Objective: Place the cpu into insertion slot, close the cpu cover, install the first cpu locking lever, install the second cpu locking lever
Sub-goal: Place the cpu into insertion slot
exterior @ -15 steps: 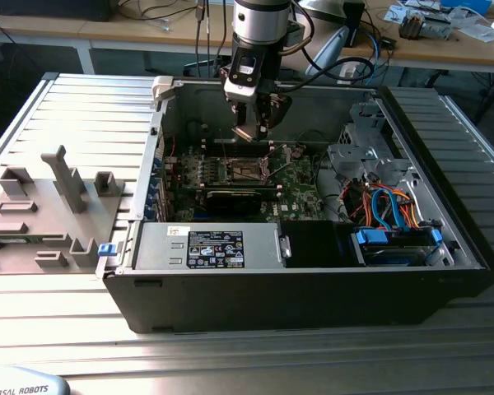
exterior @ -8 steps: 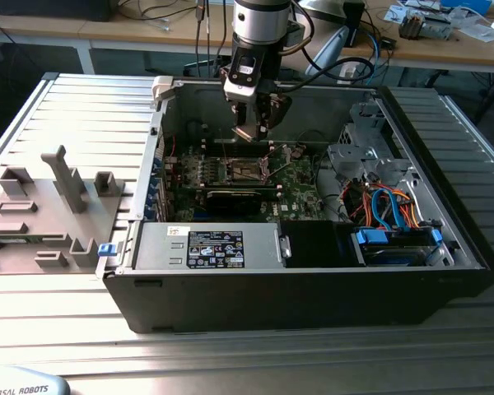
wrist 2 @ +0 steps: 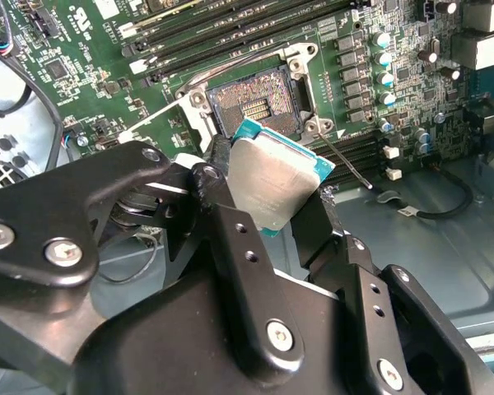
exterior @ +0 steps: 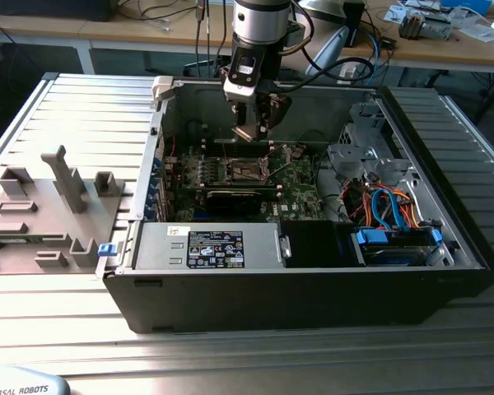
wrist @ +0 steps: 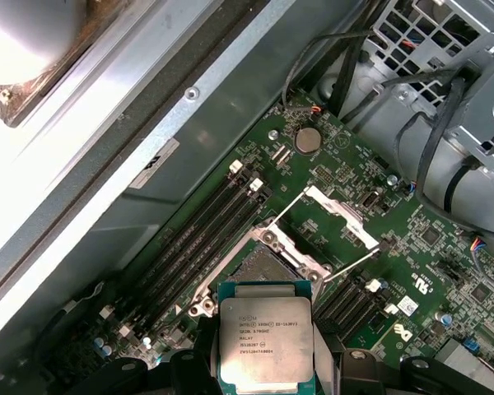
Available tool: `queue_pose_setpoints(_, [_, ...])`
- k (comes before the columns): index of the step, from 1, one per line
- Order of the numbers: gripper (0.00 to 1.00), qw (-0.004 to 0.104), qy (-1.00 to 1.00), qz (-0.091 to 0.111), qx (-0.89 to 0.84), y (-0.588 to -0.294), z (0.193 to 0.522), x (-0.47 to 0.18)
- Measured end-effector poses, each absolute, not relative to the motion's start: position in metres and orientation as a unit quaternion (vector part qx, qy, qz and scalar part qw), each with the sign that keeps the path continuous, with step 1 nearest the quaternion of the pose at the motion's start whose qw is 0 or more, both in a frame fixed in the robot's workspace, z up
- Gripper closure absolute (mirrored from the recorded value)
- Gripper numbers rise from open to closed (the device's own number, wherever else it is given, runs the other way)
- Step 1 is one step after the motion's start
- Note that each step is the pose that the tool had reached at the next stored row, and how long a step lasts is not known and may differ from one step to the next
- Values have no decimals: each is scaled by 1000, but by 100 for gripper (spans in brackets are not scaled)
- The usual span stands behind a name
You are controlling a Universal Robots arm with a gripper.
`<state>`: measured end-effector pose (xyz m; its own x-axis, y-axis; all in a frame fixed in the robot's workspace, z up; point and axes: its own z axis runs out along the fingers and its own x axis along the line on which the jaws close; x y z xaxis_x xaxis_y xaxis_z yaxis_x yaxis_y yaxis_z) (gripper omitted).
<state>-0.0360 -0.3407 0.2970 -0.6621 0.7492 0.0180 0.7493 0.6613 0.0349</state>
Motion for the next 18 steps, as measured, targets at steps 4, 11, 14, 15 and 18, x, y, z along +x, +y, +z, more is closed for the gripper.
queue_pose_setpoints(4, [46, 1, -911, -20, -412, -341, 297, -36])
queue_pose_setpoints(11, [46, 1, -910, -20, -413, -341, 297, -36])
queue_pose_setpoints(14, [46, 1, -910, -20, -414, -341, 297, -36])
queue_pose_setpoints(15, [46, 1, -910, -20, -414, -341, 297, -36])
queue_pose_setpoints(18, [46, 1, -909, -20, -415, -341, 297, -36])
